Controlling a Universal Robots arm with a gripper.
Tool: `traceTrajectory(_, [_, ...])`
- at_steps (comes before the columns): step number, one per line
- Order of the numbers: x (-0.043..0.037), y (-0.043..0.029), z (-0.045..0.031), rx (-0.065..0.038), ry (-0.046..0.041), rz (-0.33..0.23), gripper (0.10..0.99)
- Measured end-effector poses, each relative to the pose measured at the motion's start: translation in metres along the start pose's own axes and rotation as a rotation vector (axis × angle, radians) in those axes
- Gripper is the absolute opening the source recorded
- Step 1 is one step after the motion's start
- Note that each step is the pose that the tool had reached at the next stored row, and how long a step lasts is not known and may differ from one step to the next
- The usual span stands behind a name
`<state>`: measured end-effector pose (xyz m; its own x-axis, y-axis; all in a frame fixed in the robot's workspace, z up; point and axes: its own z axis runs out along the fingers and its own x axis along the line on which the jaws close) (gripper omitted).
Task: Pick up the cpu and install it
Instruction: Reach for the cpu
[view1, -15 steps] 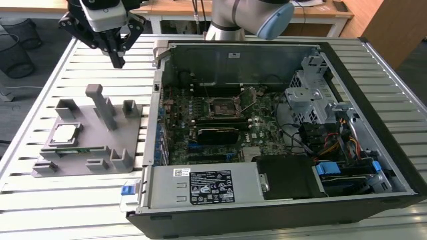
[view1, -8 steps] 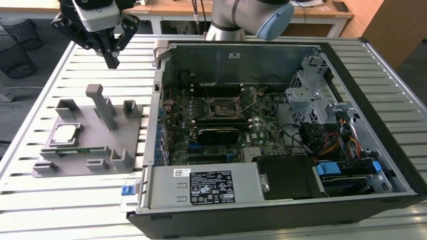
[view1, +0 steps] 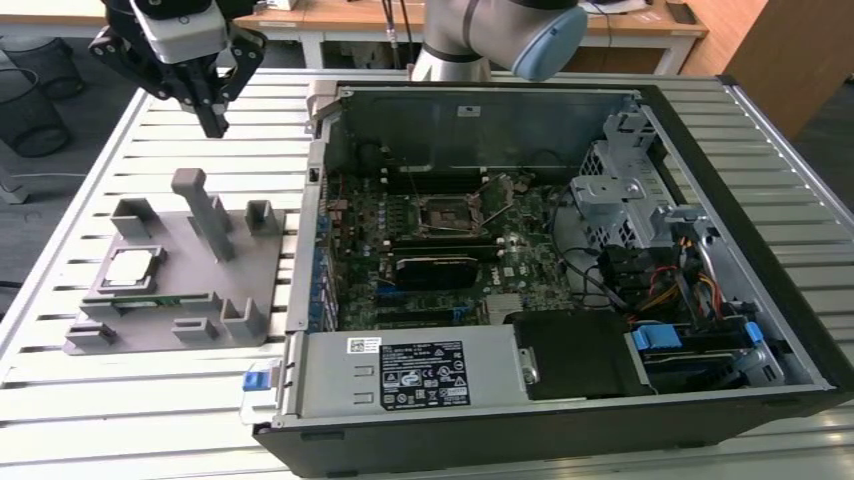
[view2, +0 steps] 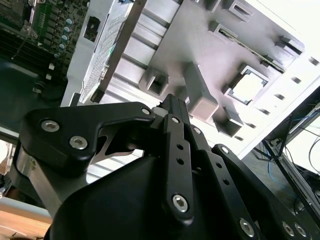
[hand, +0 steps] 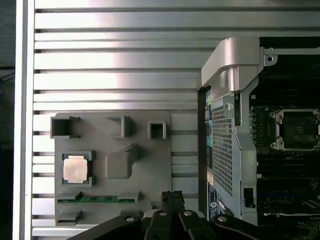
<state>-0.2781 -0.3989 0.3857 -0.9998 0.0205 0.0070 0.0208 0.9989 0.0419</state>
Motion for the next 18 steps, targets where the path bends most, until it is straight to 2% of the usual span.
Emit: traceTrajectory(18, [0.0158, -0.0003, 0.0007, 0.000, 0.0000, 0.000, 0.106])
